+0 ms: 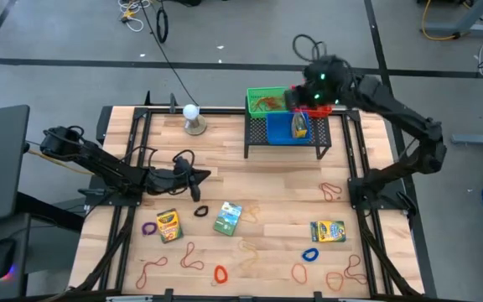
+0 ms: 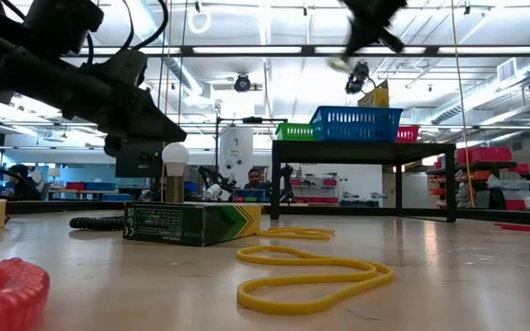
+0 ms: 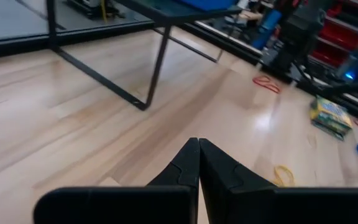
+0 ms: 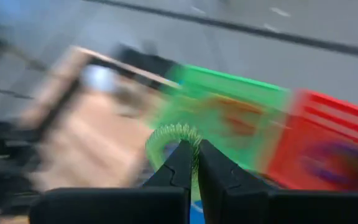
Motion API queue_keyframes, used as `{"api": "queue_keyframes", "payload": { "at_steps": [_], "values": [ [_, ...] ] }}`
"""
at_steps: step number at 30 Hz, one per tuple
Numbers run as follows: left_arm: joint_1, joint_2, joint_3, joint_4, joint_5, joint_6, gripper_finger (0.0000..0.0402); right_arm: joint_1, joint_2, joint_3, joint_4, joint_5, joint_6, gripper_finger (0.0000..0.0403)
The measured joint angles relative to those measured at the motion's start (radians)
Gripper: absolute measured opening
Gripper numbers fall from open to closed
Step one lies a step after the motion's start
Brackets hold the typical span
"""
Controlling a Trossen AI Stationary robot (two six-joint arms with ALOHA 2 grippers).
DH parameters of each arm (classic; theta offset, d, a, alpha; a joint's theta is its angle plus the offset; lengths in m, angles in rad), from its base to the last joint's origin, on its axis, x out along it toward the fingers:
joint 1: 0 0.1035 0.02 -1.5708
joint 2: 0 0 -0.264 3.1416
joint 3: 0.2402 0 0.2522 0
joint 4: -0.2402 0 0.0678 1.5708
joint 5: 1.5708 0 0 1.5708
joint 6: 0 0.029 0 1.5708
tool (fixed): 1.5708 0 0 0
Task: Pick & Place Office Desk Supplies
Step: Put the green spiral keychain into the red bin
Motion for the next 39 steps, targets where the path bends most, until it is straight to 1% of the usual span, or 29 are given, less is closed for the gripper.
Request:
{"api": "queue_keyframes", "payload": {
  "at_steps": [5, 8, 10, 14, 17, 19, 24, 28, 33, 36, 39],
  "values": [
    [0.000, 0.000, 0.000, 0.000, -0.050, -0.059, 0.0008, -0.209, 0.034, -0.001, -0.190, 0.024, -0.077, 0.0014],
    [0.000, 0.000, 0.000, 0.001, -0.089, -0.088, 0.0008, -0.286, 0.065, -0.002, -0.201, 0.015, -0.130, 0.0015],
    [0.000, 0.000, 0.000, 0.001, -0.104, -0.085, 0.0008, -0.317, 0.094, -0.002, -0.196, -0.012, -0.158, 0.0015],
    [0.000, 0.000, 0.000, -0.006, -0.131, -0.077, 0.0008, -0.334, 0.162, -0.002, -0.173, -0.028, -0.180, 0.0015],
    [0.000, 0.000, 0.000, -0.009, -0.134, -0.078, 0.0008, -0.337, 0.219, -0.002, -0.138, -0.030, -0.184, 0.0016],
    [0.000, 0.000, 0.000, -0.009, -0.133, -0.079, 0.0008, -0.337, 0.249, -0.002, -0.110, -0.051, -0.179, 0.0016],
    [0.000, 0.000, 0.000, -0.017, -0.133, -0.071, 0.0008, -0.337, 0.299, -0.002, -0.095, -0.056, -0.161, 0.0019],
    [0.000, 0.000, 0.000, -0.018, -0.133, -0.071, 0.0008, -0.336, 0.321, -0.002, -0.078, -0.054, -0.158, 0.0029],
    [0.000, 0.000, 0.000, -0.018, -0.124, -0.085, 0.0008, -0.336, 0.331, -0.002, -0.084, -0.055, -0.140, 0.0057],
    [0.000, 0.000, 0.000, -0.018, -0.122, -0.088, 0.0008, -0.336, 0.331, -0.002, -0.081, -0.053, -0.127, 0.0086],
    [0.000, 0.000, 0.000, -0.018, -0.112, -0.115, 0.0008, -0.336, 0.328, -0.002, -0.088, -0.025, -0.092, 0.0121]
  ]
}}
